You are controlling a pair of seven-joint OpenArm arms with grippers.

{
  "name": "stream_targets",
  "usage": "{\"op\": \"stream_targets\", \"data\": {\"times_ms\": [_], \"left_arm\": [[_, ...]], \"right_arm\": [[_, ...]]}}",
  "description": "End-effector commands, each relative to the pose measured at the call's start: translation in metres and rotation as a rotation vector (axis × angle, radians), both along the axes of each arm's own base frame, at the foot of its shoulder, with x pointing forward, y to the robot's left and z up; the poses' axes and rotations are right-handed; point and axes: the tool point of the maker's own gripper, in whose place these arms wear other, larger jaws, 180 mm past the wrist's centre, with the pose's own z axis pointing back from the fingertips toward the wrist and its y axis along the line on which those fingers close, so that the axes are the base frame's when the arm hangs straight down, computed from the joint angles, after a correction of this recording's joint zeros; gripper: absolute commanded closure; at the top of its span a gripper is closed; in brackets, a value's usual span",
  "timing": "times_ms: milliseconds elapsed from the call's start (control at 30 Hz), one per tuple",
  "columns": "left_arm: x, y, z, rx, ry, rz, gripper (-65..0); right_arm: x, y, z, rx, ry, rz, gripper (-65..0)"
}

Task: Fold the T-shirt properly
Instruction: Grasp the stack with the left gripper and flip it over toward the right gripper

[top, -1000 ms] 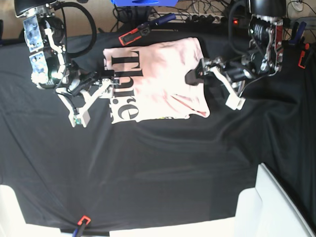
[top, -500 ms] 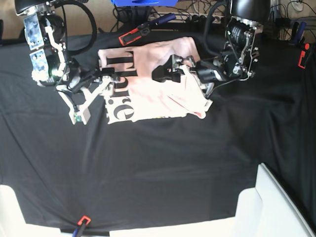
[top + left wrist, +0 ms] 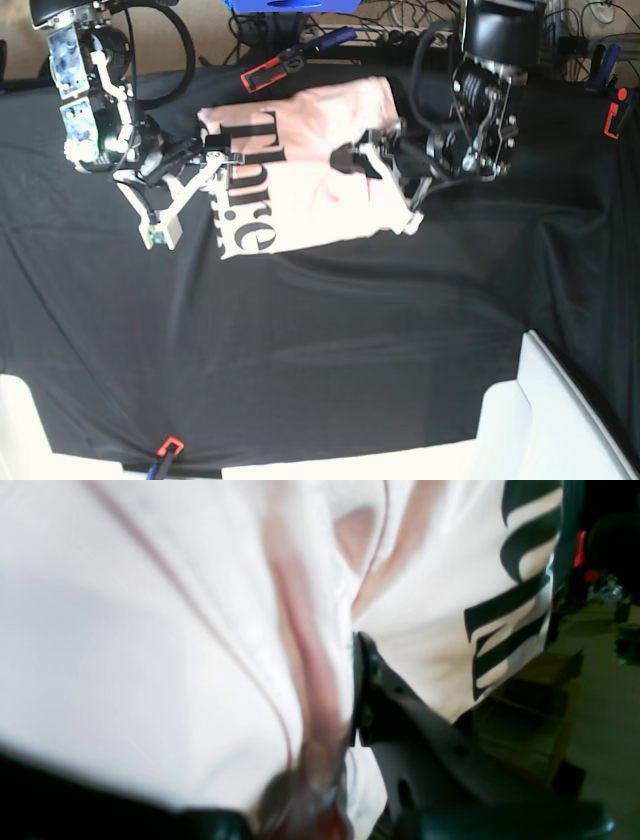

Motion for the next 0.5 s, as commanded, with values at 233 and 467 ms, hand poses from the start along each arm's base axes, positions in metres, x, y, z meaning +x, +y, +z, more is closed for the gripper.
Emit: {"op": "stream_targets", "data": {"times_ms": [233,467], "left_arm": [[0.067,0.037,0.012,0.276,-0.128,-0.087,0.0],[0.129,0.044,0.044,0.594,-0.261,-0.314,0.0]], "right_arm": [[0.007,-0.016,0.005,-0.036,-0.032,0.007,-44.8],[0.004,-0.019,0.004,-0.043,-0.026,0.009,-44.7]]}}
